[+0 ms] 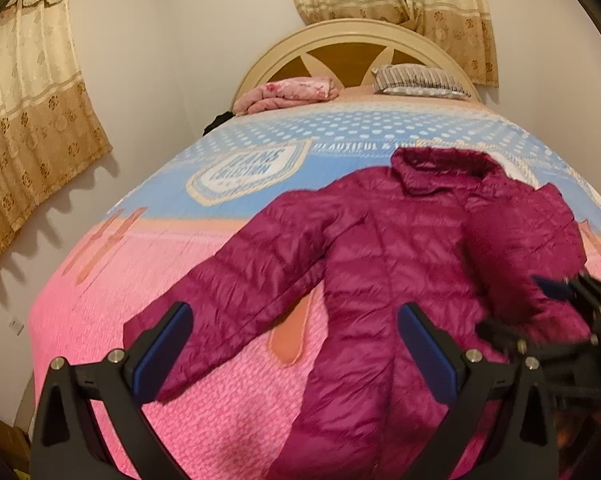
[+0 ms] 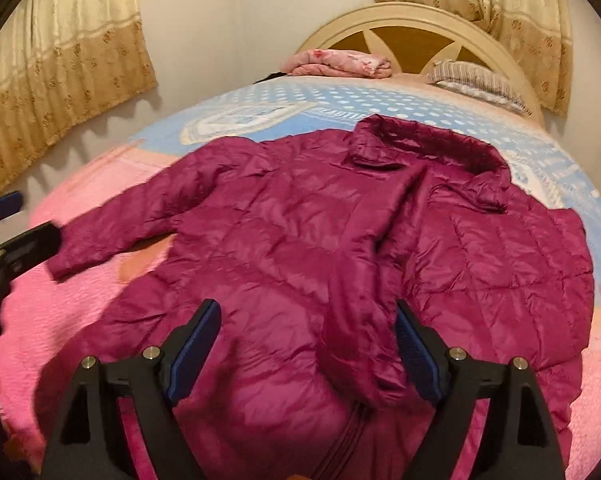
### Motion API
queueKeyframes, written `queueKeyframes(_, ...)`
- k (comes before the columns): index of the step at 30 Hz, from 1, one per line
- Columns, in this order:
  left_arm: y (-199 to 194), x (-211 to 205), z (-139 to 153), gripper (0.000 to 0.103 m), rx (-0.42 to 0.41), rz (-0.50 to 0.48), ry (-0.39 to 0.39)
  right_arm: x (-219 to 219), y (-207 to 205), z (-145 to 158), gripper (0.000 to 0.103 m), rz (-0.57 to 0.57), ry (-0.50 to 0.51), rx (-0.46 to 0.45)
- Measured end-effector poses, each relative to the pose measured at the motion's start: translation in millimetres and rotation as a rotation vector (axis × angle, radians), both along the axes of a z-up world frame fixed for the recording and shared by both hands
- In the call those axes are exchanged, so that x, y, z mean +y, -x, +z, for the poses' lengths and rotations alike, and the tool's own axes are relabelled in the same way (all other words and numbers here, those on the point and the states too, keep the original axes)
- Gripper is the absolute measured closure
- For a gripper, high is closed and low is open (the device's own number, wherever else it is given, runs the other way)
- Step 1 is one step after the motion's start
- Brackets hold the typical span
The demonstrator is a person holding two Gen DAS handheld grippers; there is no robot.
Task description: Fold large clothes
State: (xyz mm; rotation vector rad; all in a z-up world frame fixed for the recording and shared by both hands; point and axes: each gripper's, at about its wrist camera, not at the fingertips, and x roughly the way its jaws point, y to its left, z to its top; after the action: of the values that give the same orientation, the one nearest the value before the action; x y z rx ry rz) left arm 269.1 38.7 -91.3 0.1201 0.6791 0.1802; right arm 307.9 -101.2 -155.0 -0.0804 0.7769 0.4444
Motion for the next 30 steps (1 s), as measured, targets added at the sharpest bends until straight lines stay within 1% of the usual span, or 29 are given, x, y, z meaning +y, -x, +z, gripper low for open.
queueKeyframes(4, -8.6, -15.7, 10.5, 0.0, -0.032, -0.027, 0.003, -9.3, 18.7, 16.0, 0.018, 0.017, -0.017, -0.044)
queueKeyframes(6, -13.5, -26.4, 12.3, 0.0, -0.045, -0.049, 0.0, -21.7, 24.8, 24.3, 0.018, -0.006, -0.025, -0.074)
queueKeyframes(8, -20.3, -40.1, 10.4, 0.0, -0.054, -0.079, -0.008, -40.0, 24.0, 32.2, 0.019, -0.079, 0.002, -0.104)
queueKeyframes(9, -25.6, -48.6, 7.7, 0.0, -0.056, -0.095, -0.011, -47.3, 20.6, 33.4, 0.022, -0.113, 0.018, -0.109)
queueKeyframes(11, -36.0, -65.3, 1.0, 0.0, -0.05, -0.13, -0.012, -74.3, 1.9, 34.4, 0.052, -0.211, 0.048, -0.098)
queueKeyframes(12, -42.2, -74.3, -3.1, 0.0, -0.05, -0.153, -0.009, -85.1, -6.0, 33.2, 0.055, -0.248, 0.043, -0.089)
queueKeyframes(14, -55.2, -90.0, -12.8, 0.0, -0.05, -0.186, -0.018, -124.0, -34.1, 28.7, 0.06, -0.376, -0.005, -0.061)
queueKeyframes(15, -63.6, -99.1, -20.0, 0.0, -0.044, -0.195, -0.03, -135.3, -42.4, 26.7, 0.061, -0.408, -0.019, -0.052)
queueKeyframes(16, -71.9, -106.1, -27.4, 0.0, -0.029, -0.209, -0.034, -152.2, -56.5, 21.8, 0.061, -0.464, -0.044, -0.034)
queueKeyframes(18, -85.3, -119.1, -42.9, 0.0, 0.006, -0.229, -0.051, -170.8, -78.4, 11.6, 0.061, -0.511, -0.056, -0.014)
queueKeyframes(20, -97.5, -130.1, -60.7, 0.0, 0.044, -0.226, -0.099, -179.0, -94.6, 0.9, 0.061, -0.528, -0.048, -0.001)
queueKeyframes(23, -108.8, -134.0, -81.4, 0.0, 0.101, -0.209, -0.14, -184.0, -117.2, -21.8, 0.061, -0.542, -0.015, 0.048)
queueKeyframes(24, -111.9, -132.8, -88.6, 0.0, 0.126, -0.204, -0.136, -186.6, -121.2, -26.2, 0.061, -0.546, -0.013, 0.064)
queueKeyframes(27, -116.4, -127.8, -96.5, 0.0, 0.158, -0.206, -0.09, -195.6, -126.4, -46.3, 0.062, -0.56, -0.038, 0.132)
queueKeyframes(30, -120.4, -127.8, -103.0, 0.0, 0.187, -0.215, -0.078, -198.3, -125.9, -56.3, 0.062, -0.557, -0.044, 0.145)
